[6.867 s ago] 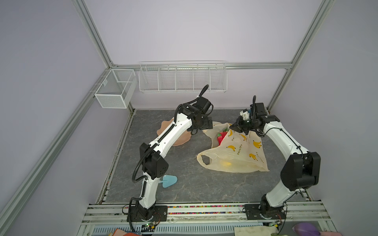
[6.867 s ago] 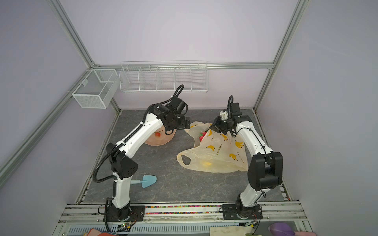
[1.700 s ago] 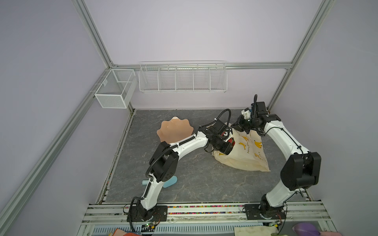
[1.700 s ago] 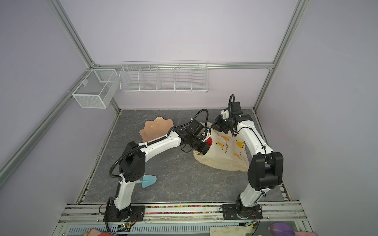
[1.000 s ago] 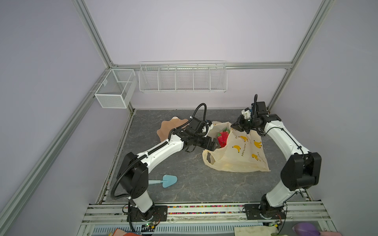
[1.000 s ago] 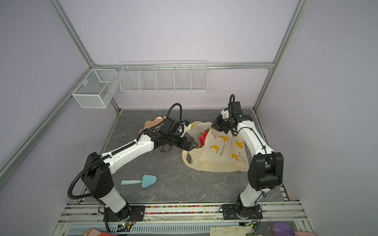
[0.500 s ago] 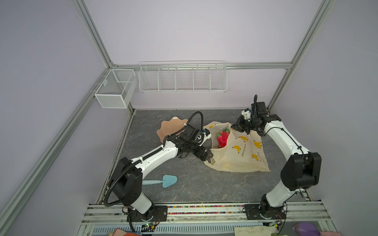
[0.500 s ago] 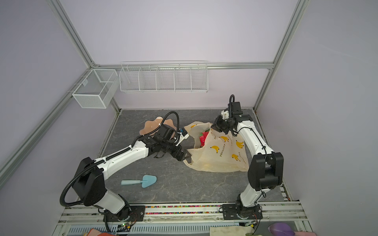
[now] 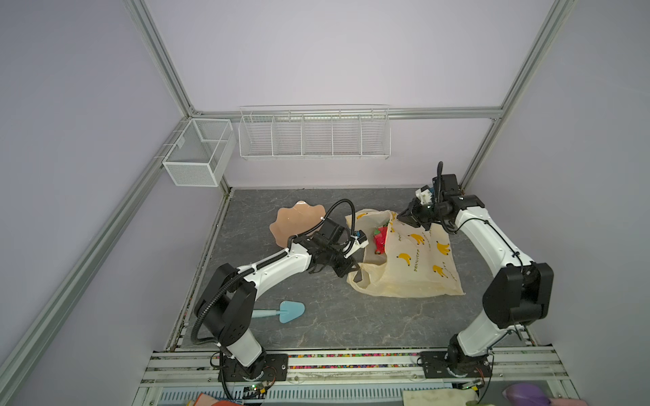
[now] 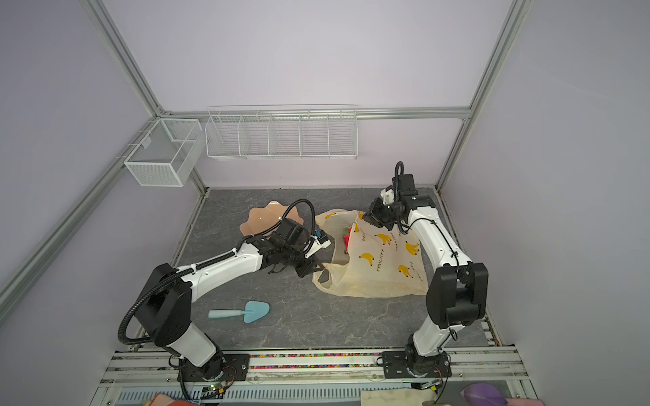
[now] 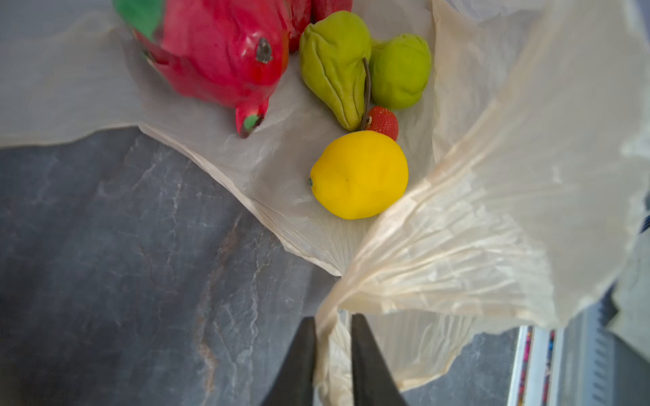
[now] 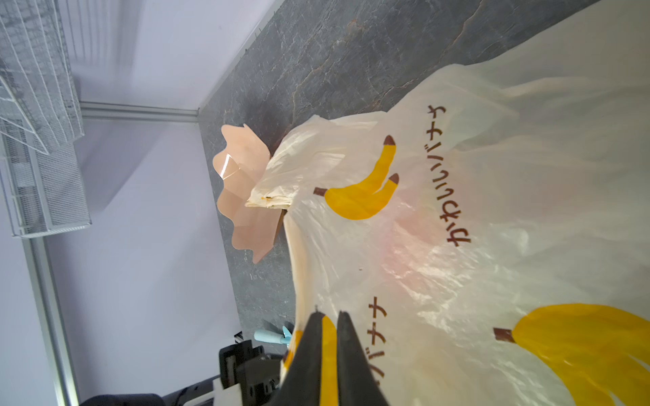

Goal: Place the fruits into the plastic bag

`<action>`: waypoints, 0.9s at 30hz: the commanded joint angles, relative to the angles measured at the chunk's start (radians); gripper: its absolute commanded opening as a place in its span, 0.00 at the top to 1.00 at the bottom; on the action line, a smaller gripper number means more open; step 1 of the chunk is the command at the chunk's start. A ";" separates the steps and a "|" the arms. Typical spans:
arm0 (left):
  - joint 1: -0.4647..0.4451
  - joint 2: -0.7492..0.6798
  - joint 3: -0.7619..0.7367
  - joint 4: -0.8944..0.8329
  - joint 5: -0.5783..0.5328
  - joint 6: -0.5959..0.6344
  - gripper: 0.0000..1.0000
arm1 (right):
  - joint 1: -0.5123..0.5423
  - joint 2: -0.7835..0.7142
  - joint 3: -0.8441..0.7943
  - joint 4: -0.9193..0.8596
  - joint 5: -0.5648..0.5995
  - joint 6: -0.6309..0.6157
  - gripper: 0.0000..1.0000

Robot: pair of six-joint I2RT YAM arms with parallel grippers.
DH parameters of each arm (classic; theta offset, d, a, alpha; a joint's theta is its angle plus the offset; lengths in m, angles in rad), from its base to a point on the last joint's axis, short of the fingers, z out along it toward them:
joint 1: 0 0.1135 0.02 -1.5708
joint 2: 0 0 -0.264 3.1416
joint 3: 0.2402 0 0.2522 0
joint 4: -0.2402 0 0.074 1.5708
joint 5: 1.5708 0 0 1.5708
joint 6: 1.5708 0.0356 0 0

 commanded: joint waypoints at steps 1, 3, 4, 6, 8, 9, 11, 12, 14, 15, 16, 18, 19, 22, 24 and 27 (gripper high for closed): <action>-0.005 -0.013 -0.008 0.015 0.010 0.027 1.00 | -0.005 0.020 0.052 -0.019 0.001 -0.033 0.63; -0.006 -0.040 -0.017 0.032 -0.010 0.016 1.00 | -0.008 0.035 0.096 -0.036 0.001 -0.066 0.50; -0.007 -0.056 -0.024 0.050 -0.015 0.009 1.00 | -0.009 0.042 0.116 -0.041 0.000 -0.085 0.45; -0.012 -0.089 -0.041 0.085 -0.024 -0.010 1.00 | -0.010 0.059 0.162 -0.039 -0.008 -0.139 0.36; -0.018 -0.112 -0.046 0.097 -0.035 -0.025 1.00 | -0.010 0.079 0.211 -0.033 -0.018 -0.191 0.31; -0.021 -0.119 -0.046 0.098 -0.036 -0.032 1.00 | -0.008 0.095 0.239 -0.034 -0.024 -0.226 0.29; -0.026 -0.129 -0.047 0.102 -0.035 -0.046 1.00 | -0.005 0.125 0.301 -0.049 -0.046 -0.307 0.25; -0.029 -0.132 -0.048 0.105 -0.033 -0.052 1.00 | 0.001 0.148 0.342 -0.071 -0.058 -0.359 0.24; -0.035 -0.135 -0.048 0.107 -0.038 -0.057 1.00 | 0.023 0.206 0.453 -0.152 -0.056 -0.470 0.22; -0.037 -0.135 -0.047 0.106 -0.042 -0.059 1.00 | 0.040 0.244 0.516 -0.203 -0.046 -0.531 0.22; -0.037 -0.135 -0.046 0.107 -0.043 -0.062 1.00 | 0.057 0.282 0.584 -0.271 -0.031 -0.595 0.22; -0.039 -0.135 -0.045 0.109 -0.043 -0.067 1.00 | 0.105 0.353 0.694 -0.364 0.000 -0.695 0.21; -0.038 -0.133 -0.043 0.106 -0.043 -0.068 1.00 | 0.127 0.388 0.748 -0.407 0.016 -0.742 0.21; -0.038 -0.136 -0.039 0.101 -0.046 -0.072 1.00 | 0.178 0.448 0.812 -0.446 0.053 -0.845 0.20; -0.039 -0.140 -0.040 0.097 -0.052 -0.073 1.00 | 0.204 0.462 0.814 -0.450 0.062 -0.889 0.20; -0.040 -0.148 -0.042 0.099 -0.056 -0.078 1.00 | 0.237 0.485 0.806 -0.452 0.073 -0.943 0.21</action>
